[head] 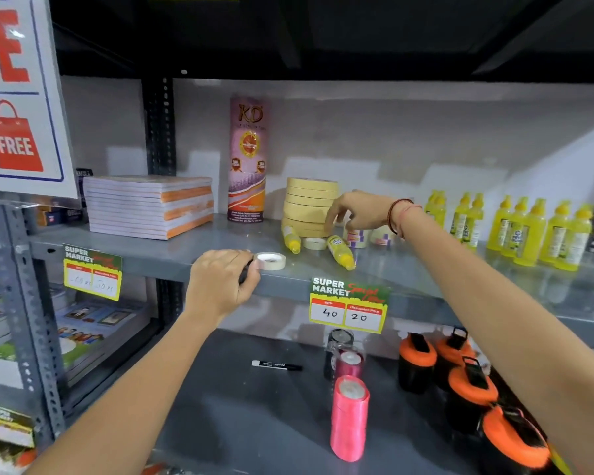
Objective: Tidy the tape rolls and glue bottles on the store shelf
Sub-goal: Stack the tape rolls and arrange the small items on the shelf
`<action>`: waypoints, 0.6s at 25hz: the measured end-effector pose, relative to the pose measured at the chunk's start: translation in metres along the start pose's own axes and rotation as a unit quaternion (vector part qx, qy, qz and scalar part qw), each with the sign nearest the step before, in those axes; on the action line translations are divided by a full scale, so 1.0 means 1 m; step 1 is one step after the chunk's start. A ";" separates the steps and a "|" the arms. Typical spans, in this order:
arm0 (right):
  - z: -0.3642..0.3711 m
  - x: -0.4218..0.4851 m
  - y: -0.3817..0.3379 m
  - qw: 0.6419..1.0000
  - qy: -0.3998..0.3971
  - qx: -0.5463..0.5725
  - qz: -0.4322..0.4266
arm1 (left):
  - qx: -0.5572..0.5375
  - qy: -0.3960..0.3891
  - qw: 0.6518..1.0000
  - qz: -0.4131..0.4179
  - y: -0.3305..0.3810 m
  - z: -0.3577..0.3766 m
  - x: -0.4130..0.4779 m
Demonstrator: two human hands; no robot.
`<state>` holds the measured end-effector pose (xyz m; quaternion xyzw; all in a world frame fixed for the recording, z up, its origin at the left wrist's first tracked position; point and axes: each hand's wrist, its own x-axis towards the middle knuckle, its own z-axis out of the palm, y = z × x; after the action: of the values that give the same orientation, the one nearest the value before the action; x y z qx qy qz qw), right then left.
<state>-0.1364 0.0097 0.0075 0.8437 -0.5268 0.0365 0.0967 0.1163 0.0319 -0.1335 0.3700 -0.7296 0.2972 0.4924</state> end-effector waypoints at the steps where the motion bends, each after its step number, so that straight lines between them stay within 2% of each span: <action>1: 0.006 -0.007 0.001 1.000 -0.010 -0.028 0.002 | 0.001 -0.002 1.000 0.000 0.000 0.000 0.000; 3: 0.016 -0.017 0.004 0.999 0.004 -0.036 0.013 | -0.002 -0.003 1.000 -0.001 0.001 0.000 -0.001; 7: 0.019 -0.008 -0.006 0.988 0.124 0.061 0.064 | -0.010 -0.002 1.000 -0.009 0.002 0.001 -0.001; 10: 0.031 0.017 -0.028 0.995 0.052 0.040 0.077 | -0.010 -0.002 1.000 -0.003 0.000 0.001 -0.001; 12: 0.042 0.030 -0.035 0.993 -0.008 0.003 0.118 | -0.009 -0.004 1.000 0.001 0.000 0.000 -0.001; 15: 0.050 0.039 -0.031 0.985 -0.035 -0.001 0.169 | -0.014 -0.009 1.000 0.003 -0.001 -0.001 -0.001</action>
<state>-0.0935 -0.0212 -0.0389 0.7433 -0.6648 0.0226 0.0716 0.1175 0.0324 -0.1337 0.3633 -0.7393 0.2848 0.4903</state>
